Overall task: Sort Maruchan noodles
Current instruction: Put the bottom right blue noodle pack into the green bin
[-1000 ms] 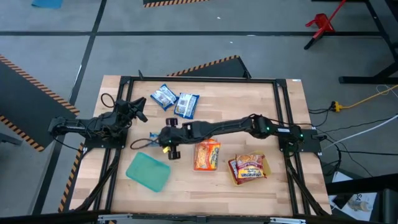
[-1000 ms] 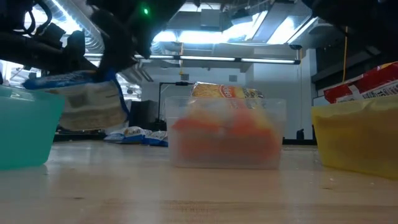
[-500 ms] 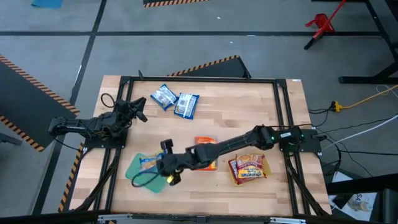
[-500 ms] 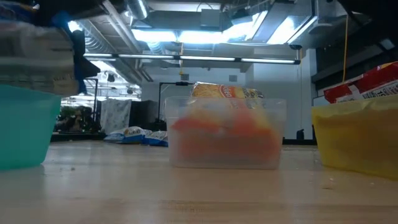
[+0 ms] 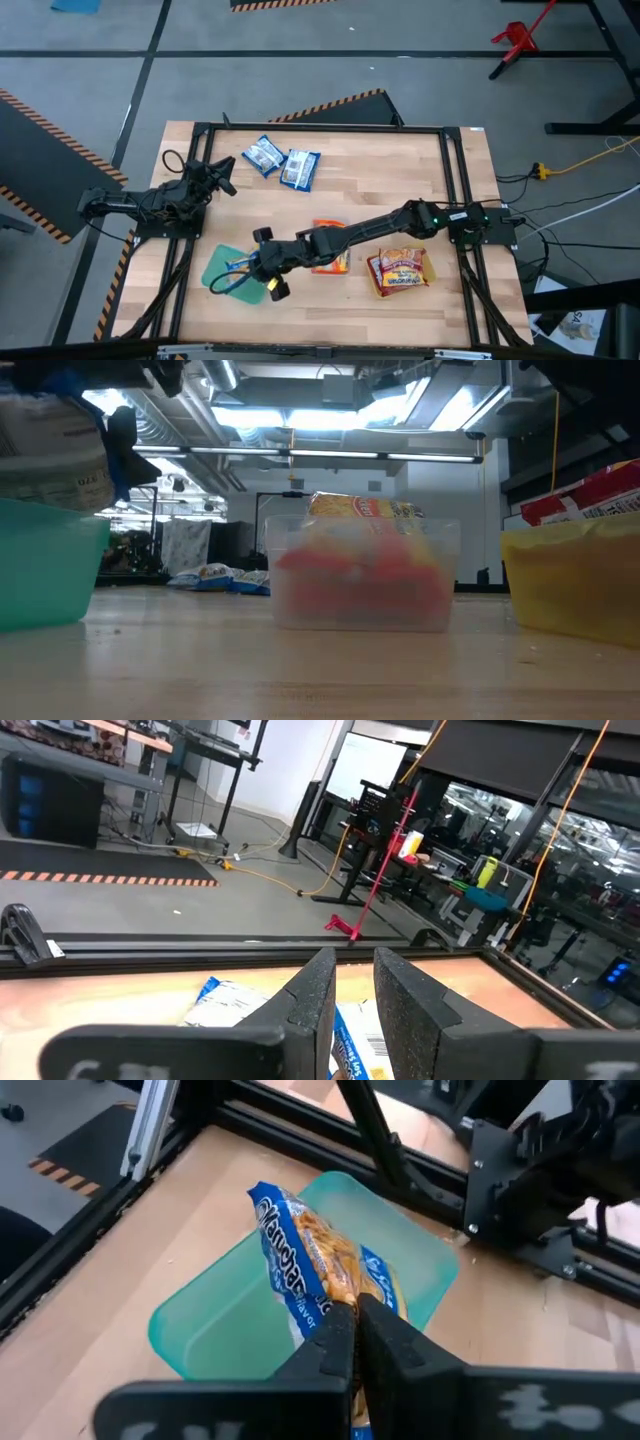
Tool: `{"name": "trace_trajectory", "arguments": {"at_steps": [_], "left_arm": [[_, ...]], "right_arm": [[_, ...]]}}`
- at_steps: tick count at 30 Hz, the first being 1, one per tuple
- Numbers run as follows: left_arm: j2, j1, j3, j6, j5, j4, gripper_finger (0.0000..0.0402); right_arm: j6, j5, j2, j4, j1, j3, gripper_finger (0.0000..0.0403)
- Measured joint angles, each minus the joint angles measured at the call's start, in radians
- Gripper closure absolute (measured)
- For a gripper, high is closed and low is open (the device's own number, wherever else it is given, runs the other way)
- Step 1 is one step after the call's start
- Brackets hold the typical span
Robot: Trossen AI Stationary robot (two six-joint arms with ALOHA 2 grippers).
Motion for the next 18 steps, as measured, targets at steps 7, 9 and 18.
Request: {"name": "trace_trajectory", "arguments": {"at_steps": [7,9,18], "left_arm": [[0.0,0.0,0.0,0.0,0.0,0.0,0.0335],[0.0,0.0,0.0,0.0,0.0,0.0,0.0335],[0.0,0.0,0.0,0.0,0.0,0.0,0.0335]], "right_arm": [[-0.042,-0.053,0.0,0.004,0.0,0.0,0.0358],[-0.053,-0.065,0.0,0.003,0.0,0.0,0.0331],[-0.167,-0.014,-0.032,-0.06,0.001,0.0,0.023]]}}
